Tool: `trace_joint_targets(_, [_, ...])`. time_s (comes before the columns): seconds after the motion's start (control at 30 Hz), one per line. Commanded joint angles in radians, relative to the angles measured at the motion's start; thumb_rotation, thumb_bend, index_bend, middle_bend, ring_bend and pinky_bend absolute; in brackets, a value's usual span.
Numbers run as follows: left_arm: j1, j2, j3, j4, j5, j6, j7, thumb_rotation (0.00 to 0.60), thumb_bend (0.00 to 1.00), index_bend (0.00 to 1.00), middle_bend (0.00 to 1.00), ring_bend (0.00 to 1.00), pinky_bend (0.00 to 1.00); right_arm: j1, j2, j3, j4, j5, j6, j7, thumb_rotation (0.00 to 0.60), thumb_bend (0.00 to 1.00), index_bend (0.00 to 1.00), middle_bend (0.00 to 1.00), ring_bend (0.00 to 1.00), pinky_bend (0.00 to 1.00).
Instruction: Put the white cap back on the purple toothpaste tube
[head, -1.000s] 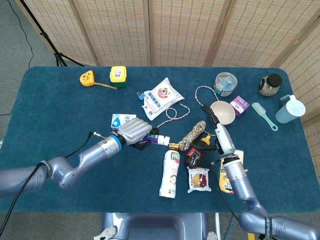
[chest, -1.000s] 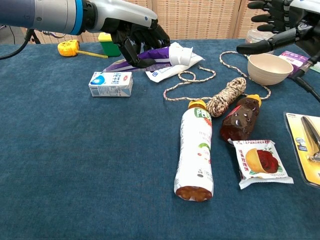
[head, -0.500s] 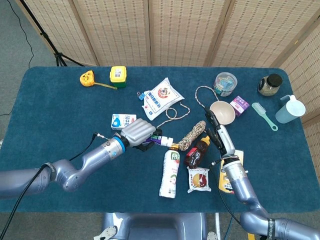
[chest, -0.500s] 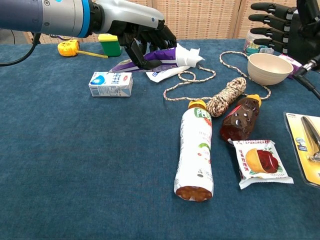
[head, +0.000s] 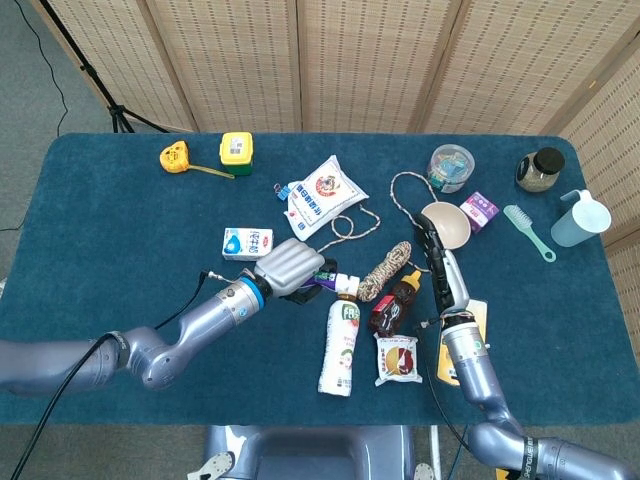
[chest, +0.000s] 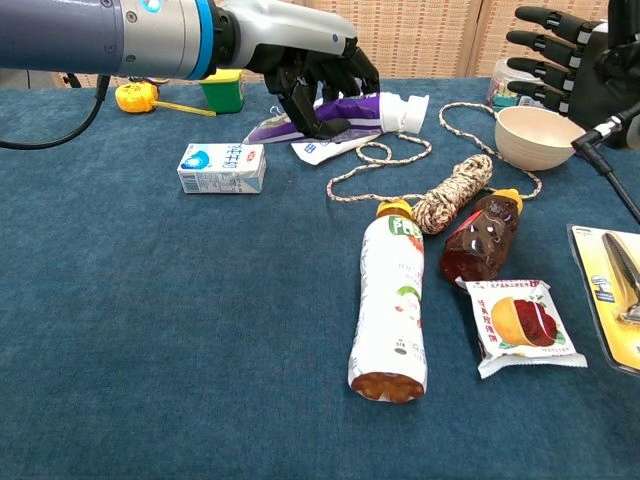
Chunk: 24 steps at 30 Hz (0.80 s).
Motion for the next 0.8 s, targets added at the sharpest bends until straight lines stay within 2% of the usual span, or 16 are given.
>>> trace_joint_targets(0.03, [-0.01, -0.014, -0.004, 0.0, -0.024, 0.015, 0.026, 0.6, 0.68, 0.61, 0.52, 0.46, 0.51, 0.002, -0.021, 0.01, 0.005, 0.019, 0.011, -0.014, 0.034, 0.0, 0.0, 0.0, 0.0, 0.0])
trace_joint_targets(0.47, [-0.052, -0.056, -0.022, -0.003, -0.117, 0.06, 0.124, 0.6, 0.68, 0.61, 0.52, 0.46, 0.51, 0.014, -0.1, 0.056, 0.0, 0.066, 0.033, -0.025, 0.032, 0.0, 0.0, 0.0, 0.0, 0.0])
trace_joint_targets(0.8, [-0.105, -0.082, -0.023, -0.012, -0.227, 0.097, 0.229, 0.6, 0.68, 0.62, 0.53, 0.46, 0.51, 0.013, -0.156, 0.066, 0.019, 0.083, 0.063, -0.062, 0.032, 0.0, 0.0, 0.0, 0.0, 0.0])
